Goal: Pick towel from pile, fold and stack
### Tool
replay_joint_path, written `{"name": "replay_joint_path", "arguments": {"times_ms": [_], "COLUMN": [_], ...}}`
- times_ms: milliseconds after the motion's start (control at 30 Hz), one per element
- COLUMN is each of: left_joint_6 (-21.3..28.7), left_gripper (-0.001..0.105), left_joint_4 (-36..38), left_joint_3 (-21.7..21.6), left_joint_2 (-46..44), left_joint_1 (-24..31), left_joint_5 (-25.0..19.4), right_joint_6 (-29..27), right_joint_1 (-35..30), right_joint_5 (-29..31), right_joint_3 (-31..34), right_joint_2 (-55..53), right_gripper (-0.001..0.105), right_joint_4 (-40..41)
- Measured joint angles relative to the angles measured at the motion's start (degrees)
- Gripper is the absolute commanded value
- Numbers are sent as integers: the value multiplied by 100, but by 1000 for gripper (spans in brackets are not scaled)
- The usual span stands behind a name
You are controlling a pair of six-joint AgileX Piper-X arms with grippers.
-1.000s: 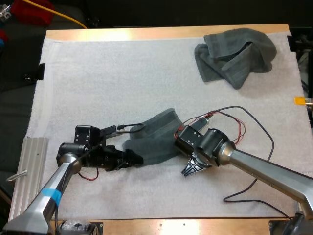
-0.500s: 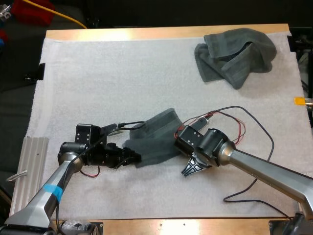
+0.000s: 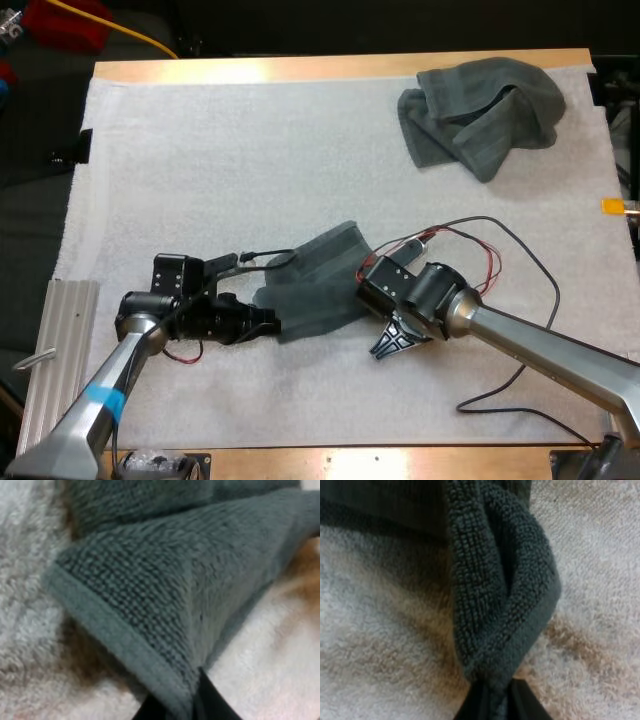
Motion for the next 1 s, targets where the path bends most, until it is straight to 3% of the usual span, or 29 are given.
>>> {"name": "replay_joint_path", "arguments": {"times_ms": [233,500,667,800,1000], "left_joint_6": [606,876,924,907,654], "left_gripper": [0,0,0,0,0], "left_joint_4": [984,2076,2639,2811,2951], "left_joint_3": [-823,-2403,-3230,-3593,-3673], "left_joint_2": [-764,-928,-928,-951,-1304], "left_joint_1": [0,0,-139,-512,-1052], "left_joint_5": [122,135,119,-32,-704], "right_joint_6": [9,9,9,9,9], "right_joint_1": [0,0,0,0,0], "right_joint_5": [451,676,797,796,786], "right_joint_3": [27,-40,-470,-918,-1454], "right_joint_2": [-668,-1740,-2171,-2341,-2355], "right_gripper": [1,1,1,1,1], "right_joint_4": [-440,-566,-591,-571,117]}}
